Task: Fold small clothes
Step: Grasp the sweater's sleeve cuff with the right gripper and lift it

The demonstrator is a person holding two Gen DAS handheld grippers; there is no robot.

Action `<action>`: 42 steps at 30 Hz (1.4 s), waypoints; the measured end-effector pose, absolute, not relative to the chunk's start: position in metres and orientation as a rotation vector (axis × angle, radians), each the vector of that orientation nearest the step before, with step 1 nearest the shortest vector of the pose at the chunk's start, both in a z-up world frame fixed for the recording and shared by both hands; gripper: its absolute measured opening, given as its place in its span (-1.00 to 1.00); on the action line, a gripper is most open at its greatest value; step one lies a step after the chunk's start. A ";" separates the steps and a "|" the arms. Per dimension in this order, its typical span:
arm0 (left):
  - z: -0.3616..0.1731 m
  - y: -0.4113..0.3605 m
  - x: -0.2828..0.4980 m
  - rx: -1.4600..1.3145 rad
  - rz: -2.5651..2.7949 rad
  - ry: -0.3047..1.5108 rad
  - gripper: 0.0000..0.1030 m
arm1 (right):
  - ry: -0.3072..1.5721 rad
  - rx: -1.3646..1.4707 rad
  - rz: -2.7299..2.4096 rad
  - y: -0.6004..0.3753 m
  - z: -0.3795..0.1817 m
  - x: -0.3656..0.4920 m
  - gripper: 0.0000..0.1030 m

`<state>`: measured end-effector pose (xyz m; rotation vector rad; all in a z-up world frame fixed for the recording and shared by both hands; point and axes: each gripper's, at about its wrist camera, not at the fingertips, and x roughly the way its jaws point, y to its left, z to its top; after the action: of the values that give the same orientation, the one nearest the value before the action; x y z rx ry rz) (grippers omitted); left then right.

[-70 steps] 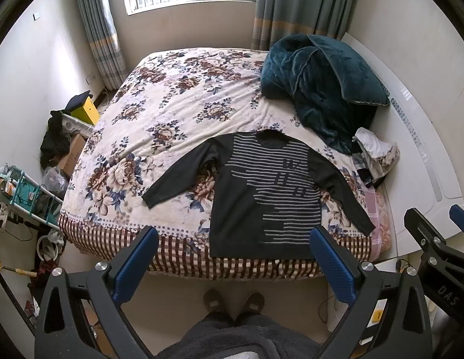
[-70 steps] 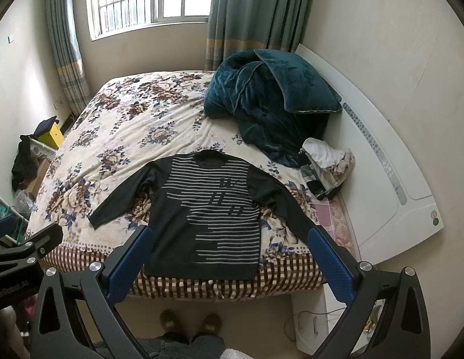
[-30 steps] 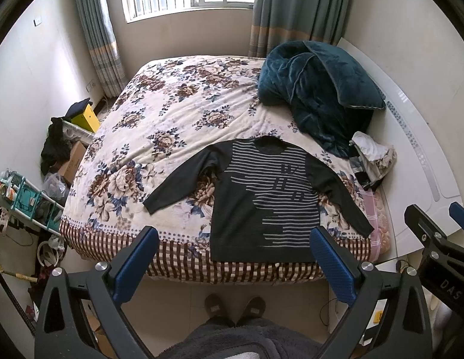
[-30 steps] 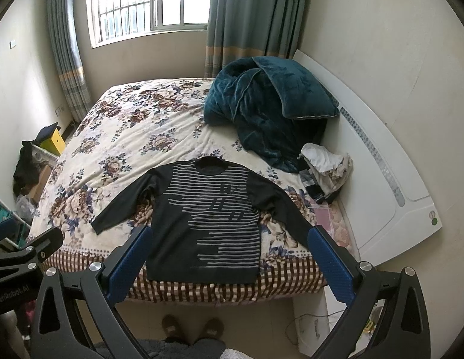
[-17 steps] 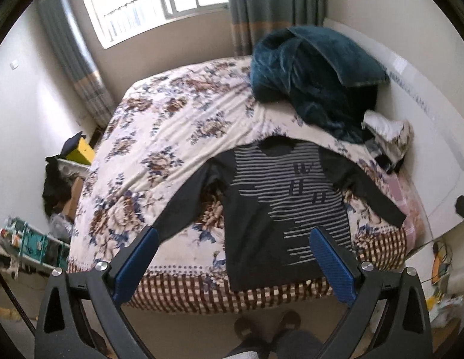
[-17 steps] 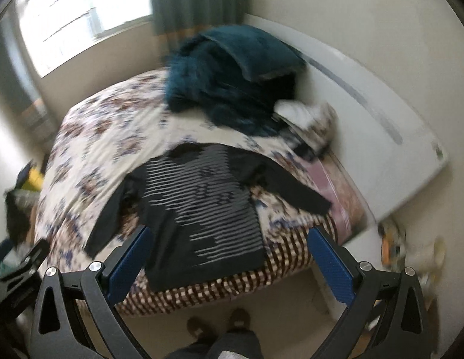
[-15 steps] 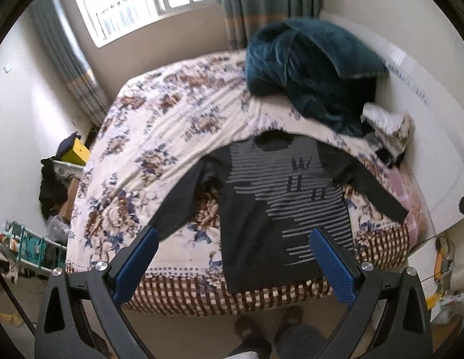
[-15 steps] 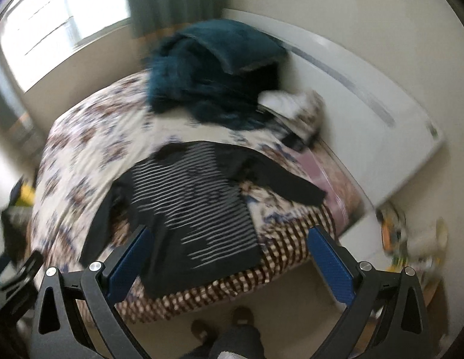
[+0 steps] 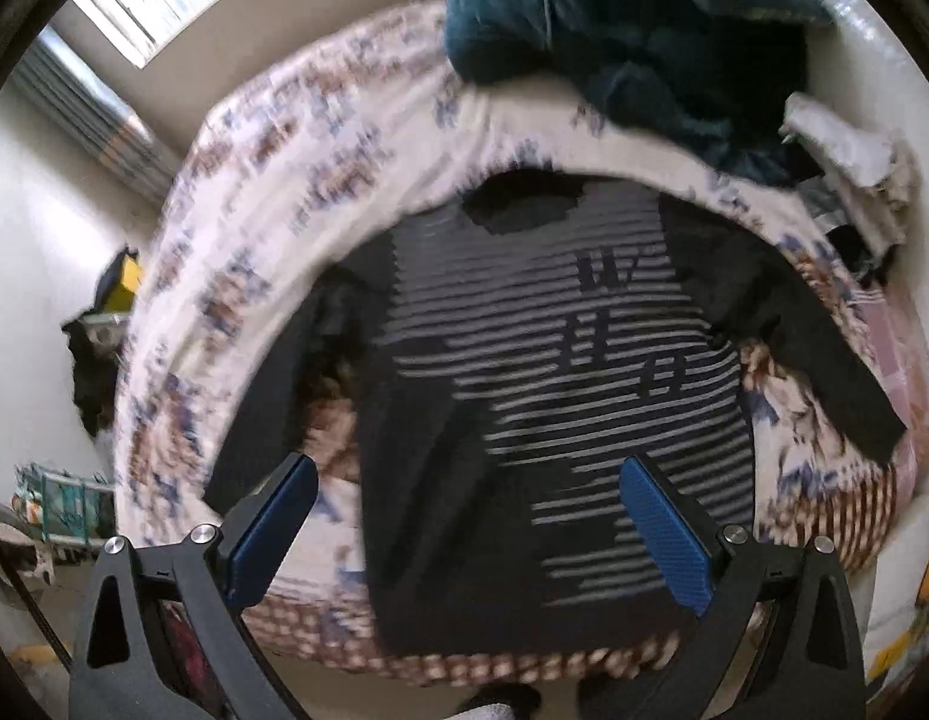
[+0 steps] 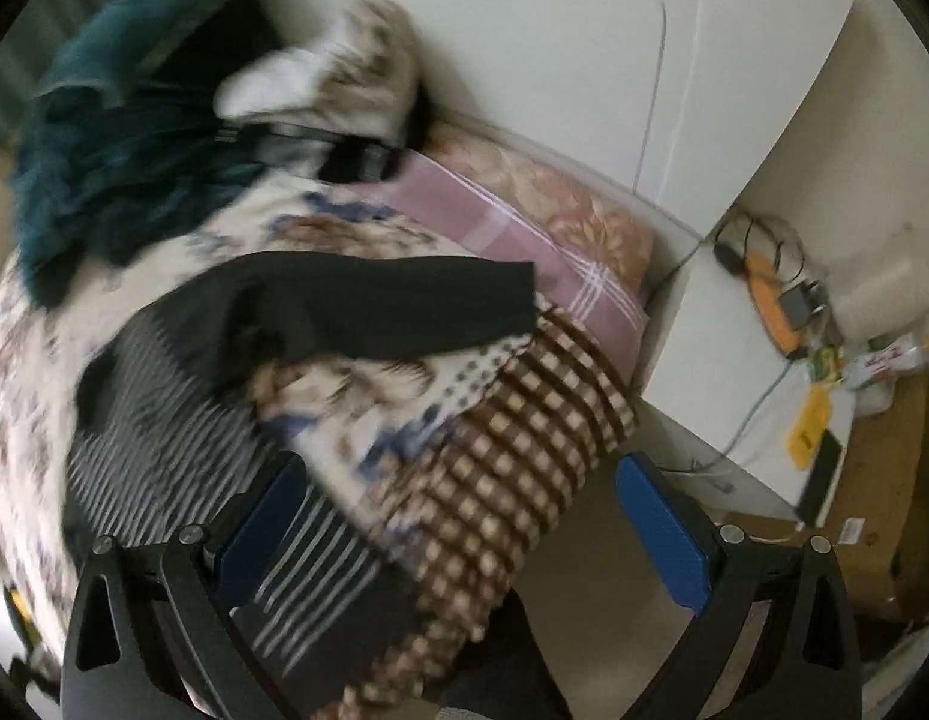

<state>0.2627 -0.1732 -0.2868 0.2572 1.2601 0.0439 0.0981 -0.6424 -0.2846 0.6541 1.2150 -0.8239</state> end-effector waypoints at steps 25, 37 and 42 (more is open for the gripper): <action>-0.533 -0.156 0.374 0.095 0.210 1.527 1.00 | 0.987 0.990 -1.134 -0.774 -0.537 0.155 -0.80; -0.498 -0.002 0.419 -0.027 0.378 1.351 1.00 | 0.939 0.710 -0.659 -0.584 -0.392 0.348 -0.83; -0.492 0.072 0.429 -0.091 0.493 1.307 1.00 | 1.033 0.601 -0.357 -0.408 -0.403 0.464 -0.83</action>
<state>0.4293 0.0723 -0.4920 -0.0908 1.3070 0.4930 0.4639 -0.4084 -0.4030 0.6014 1.0329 -0.3573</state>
